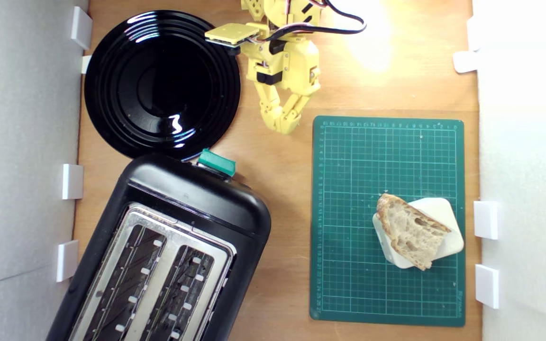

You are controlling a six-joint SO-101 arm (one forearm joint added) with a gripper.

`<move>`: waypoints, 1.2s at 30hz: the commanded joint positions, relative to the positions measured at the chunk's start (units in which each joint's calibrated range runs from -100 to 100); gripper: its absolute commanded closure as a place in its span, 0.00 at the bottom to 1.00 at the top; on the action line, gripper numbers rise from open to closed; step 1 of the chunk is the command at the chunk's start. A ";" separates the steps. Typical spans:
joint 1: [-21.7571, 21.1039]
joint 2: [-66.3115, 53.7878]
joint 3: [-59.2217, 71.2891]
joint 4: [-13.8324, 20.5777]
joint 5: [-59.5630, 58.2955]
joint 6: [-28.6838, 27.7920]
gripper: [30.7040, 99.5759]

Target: Pick bread and place in toaster

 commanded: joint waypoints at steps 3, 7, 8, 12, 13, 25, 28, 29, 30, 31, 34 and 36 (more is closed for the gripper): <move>1.05 9.12 -5.67 -0.25 -14.39 -2.69 1.00; 0.64 17.77 -15.38 -0.25 -14.65 -5.10 1.00; 0.32 21.60 -18.65 -0.25 -15.33 -5.99 1.00; 0.16 31.58 -24.00 -0.25 -21.56 -9.08 1.00; 0.08 33.08 -24.00 -0.25 -23.69 -9.81 1.00; -3.71 51.13 -23.01 -0.34 -40.93 -15.35 1.00; -3.63 56.71 -23.01 0.48 -48.27 -15.41 1.00; -3.71 58.46 -23.01 0.66 -50.57 -15.41 1.00; -3.95 60.04 -23.01 0.66 -52.28 -15.41 1.00; -4.19 61.87 -23.01 0.75 -53.73 -15.41 1.00; -5.40 66.94 -23.01 0.75 -58.08 -15.41 0.98; -5.96 69.94 -23.01 0.75 -61.24 -15.41 0.97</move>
